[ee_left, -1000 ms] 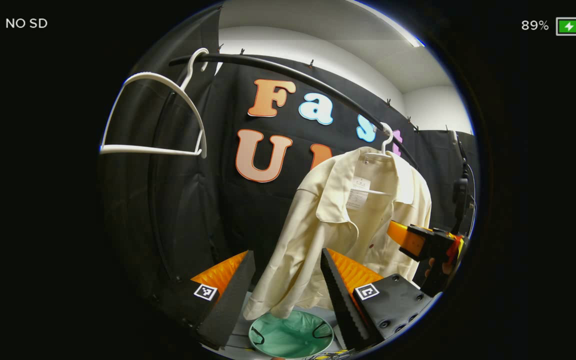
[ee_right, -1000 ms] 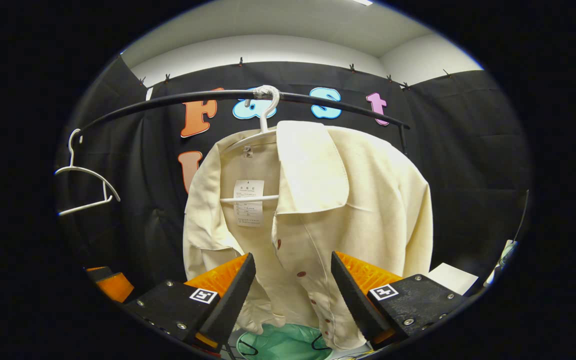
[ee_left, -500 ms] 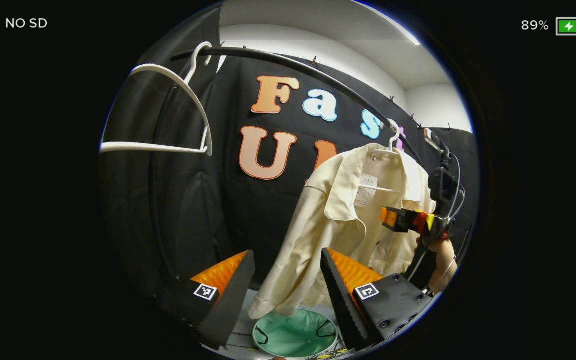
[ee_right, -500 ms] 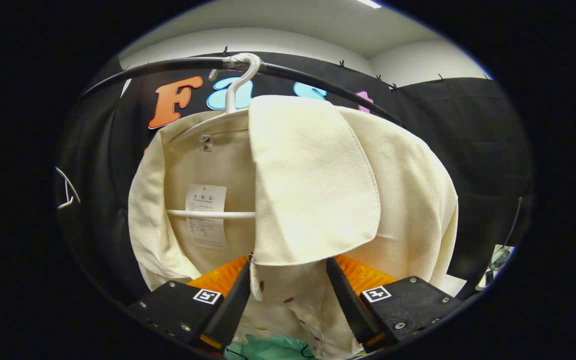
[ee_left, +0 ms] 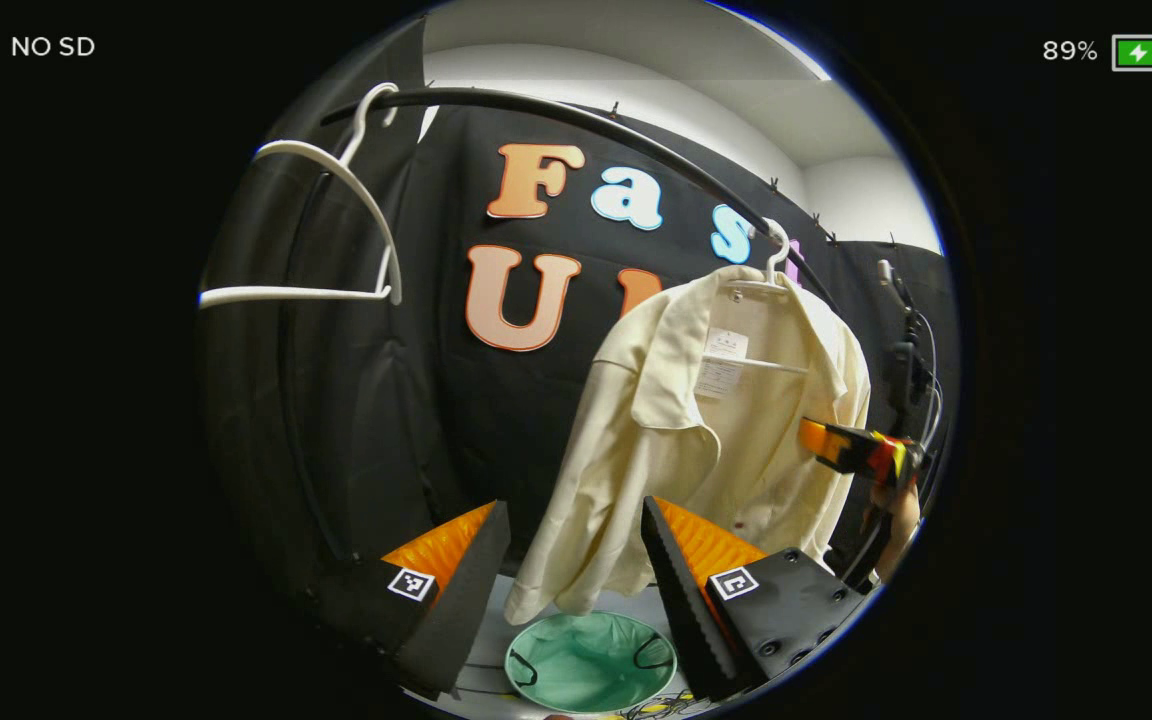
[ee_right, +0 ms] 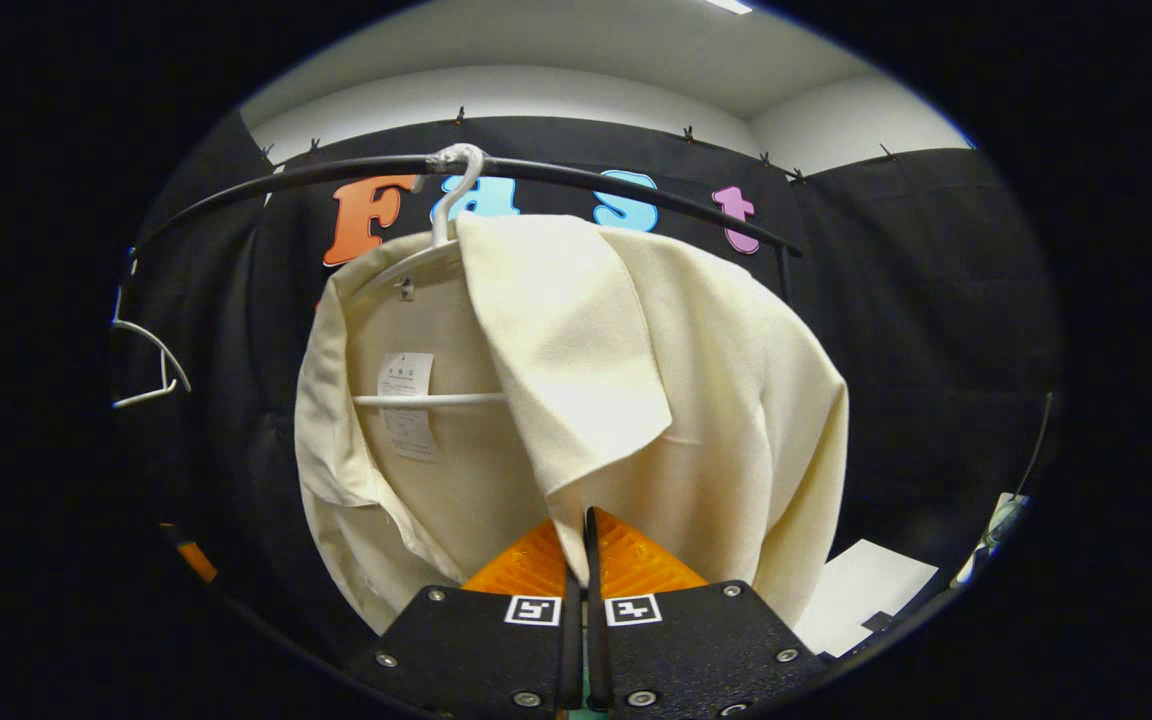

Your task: Grasp the clothes on the hanger with both hands and then place them into the laundry hamper below.

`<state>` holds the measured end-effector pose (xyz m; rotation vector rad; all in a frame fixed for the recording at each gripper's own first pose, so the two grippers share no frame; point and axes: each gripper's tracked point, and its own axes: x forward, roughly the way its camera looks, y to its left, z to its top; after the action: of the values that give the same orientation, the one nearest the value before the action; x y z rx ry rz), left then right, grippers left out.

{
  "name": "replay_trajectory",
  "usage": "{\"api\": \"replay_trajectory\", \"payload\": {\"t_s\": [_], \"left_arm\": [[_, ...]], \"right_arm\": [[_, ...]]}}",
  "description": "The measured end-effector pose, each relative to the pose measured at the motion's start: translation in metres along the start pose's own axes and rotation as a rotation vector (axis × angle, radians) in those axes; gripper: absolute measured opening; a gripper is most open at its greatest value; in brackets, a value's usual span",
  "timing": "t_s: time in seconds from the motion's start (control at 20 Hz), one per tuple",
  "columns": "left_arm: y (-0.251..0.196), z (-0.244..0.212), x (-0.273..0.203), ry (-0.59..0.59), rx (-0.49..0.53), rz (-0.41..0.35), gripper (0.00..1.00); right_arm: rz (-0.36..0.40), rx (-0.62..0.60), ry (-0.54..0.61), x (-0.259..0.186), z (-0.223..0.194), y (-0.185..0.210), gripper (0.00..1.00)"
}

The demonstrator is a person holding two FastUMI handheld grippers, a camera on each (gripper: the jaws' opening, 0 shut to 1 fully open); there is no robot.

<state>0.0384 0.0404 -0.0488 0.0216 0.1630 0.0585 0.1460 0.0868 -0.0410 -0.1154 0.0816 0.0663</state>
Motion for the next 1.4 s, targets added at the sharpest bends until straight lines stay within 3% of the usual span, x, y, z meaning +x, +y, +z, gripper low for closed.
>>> {"api": "replay_trajectory", "payload": {"t_s": [0.2, 0.55, 1.05, 1.25, 1.4], "left_arm": [[-0.036, 0.009, 0.019, 0.001, -0.040, -0.073, 0.82], [-0.088, 0.029, 0.078, -0.025, -0.048, -0.161, 0.82], [-0.088, 0.018, 0.158, -0.023, -0.030, -0.046, 0.82], [-0.096, 0.013, 0.187, -0.003, 0.013, -0.046, 0.84], [-0.097, 0.010, 0.191, 0.006, -0.023, -0.052, 0.84]], "right_arm": [[0.030, -0.022, -0.049, -0.036, 0.021, -0.005, 0.01], [0.046, 0.014, -0.068, -0.060, 0.032, -0.017, 0.00], [0.116, 0.040, -0.067, -0.070, 0.036, -0.003, 0.00], [0.135, 0.046, -0.059, -0.070, 0.036, 0.002, 0.00], [0.137, 0.050, -0.059, -0.070, 0.037, 0.001, 0.00]]}}
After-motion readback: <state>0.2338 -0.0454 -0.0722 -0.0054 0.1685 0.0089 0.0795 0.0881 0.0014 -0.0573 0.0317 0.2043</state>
